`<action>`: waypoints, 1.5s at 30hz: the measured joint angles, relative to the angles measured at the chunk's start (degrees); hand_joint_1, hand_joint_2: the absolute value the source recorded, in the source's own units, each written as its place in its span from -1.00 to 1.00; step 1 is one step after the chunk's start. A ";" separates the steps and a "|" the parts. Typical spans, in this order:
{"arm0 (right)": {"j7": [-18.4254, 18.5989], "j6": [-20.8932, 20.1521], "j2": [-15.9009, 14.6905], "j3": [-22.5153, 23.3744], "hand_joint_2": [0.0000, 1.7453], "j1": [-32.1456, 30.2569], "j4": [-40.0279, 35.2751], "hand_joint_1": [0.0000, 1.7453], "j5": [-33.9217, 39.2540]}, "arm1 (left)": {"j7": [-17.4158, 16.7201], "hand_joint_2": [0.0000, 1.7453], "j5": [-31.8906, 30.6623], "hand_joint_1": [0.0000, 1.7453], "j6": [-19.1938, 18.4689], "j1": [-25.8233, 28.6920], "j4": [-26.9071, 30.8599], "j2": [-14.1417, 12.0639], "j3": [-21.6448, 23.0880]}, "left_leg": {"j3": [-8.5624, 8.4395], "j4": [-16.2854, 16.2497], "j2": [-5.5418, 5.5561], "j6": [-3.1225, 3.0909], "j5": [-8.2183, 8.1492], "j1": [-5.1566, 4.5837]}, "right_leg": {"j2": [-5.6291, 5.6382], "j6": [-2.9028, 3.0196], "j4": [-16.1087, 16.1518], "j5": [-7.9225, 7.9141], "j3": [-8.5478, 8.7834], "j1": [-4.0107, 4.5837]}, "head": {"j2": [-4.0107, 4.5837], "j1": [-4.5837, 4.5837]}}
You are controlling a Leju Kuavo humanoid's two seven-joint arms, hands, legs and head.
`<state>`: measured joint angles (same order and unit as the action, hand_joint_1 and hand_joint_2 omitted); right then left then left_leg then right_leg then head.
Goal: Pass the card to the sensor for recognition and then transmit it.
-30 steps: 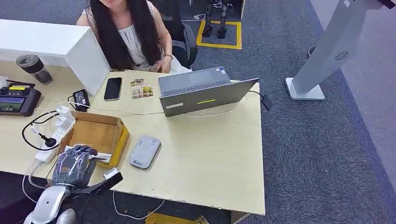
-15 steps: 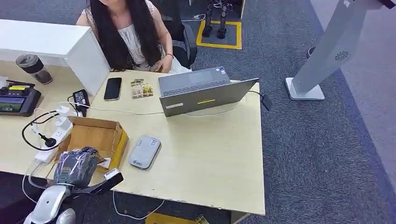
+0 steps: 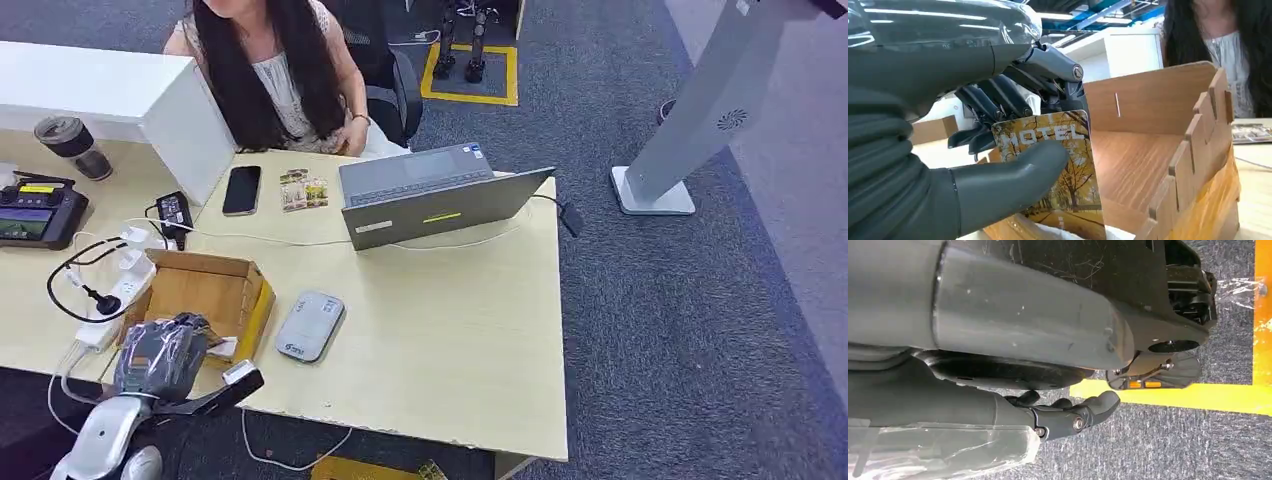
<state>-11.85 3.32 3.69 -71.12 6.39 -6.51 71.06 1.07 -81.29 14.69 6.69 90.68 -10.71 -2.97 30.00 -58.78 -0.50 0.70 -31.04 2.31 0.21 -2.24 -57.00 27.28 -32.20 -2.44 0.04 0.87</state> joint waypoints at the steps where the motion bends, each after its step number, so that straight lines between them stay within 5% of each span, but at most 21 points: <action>1: -0.02 0.00 0.00 -0.07 -1.00 0.01 0.00 -1.00 -0.02 | 0.00 1.00 -0.09 1.00 0.07 -0.20 0.04 0.11 0.00 | 0.00 0.00 0.00 0.00 0.00 0.00 | 0.00 0.00 0.00 0.00 0.00 0.00 | 0.00 -0.02; 18: 0.26 0.00 0.00 -0.31 -1.00 0.07 0.00 -1.00 0.57 | -0.50 1.00 -0.44 1.00 1.84 -5.33 4.13 1.59 0.39 | -0.03 0.00 0.00 0.00 0.00 0.00 | 0.00 0.01 0.00 -0.01 -0.02 0.00 | 0.00 0.00; 24: 1.16 0.00 0.00 -1.88 -1.00 0.32 0.00 -1.00 -1.47 | -2.03 1.00 -2.56 1.00 0.68 -14.27 4.35 1.59 2.45 | -0.04 -0.02 0.03 0.04 0.04 0.00 | -0.02 0.01 0.00 -0.07 0.01 0.00 | 0.00 -0.02; 34: 2.08 0.00 0.09 -5.01 -1.00 0.68 -0.02 -1.00 -3.32 | -5.01 1.00 -7.76 1.00 0.28 -30.36 -5.73 1.57 5.99 | -0.05 -0.03 0.01 0.04 0.07 0.00 | 0.02 0.03 -0.02 -0.11 0.00 0.00 | 0.00 -0.02; 45: 3.21 0.00 0.11 -6.89 -1.00 0.94 -0.02 -1.00 -3.52 | -8.96 1.00 -8.72 1.00 1.14 -38.32 -17.20 1.57 10.21 | -0.04 -0.03 0.00 0.04 0.07 0.00 | 0.04 0.03 -0.02 -0.11 -0.02 0.00 | 0.00 0.00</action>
<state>-8.63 3.32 3.80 -78.01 7.32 -6.54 67.54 -7.89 -90.01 15.82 -31.63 73.48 -9.14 7.24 29.97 -58.81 -0.50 0.74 -30.97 2.30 0.24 -2.21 -57.02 27.18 -32.21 -2.43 0.04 0.87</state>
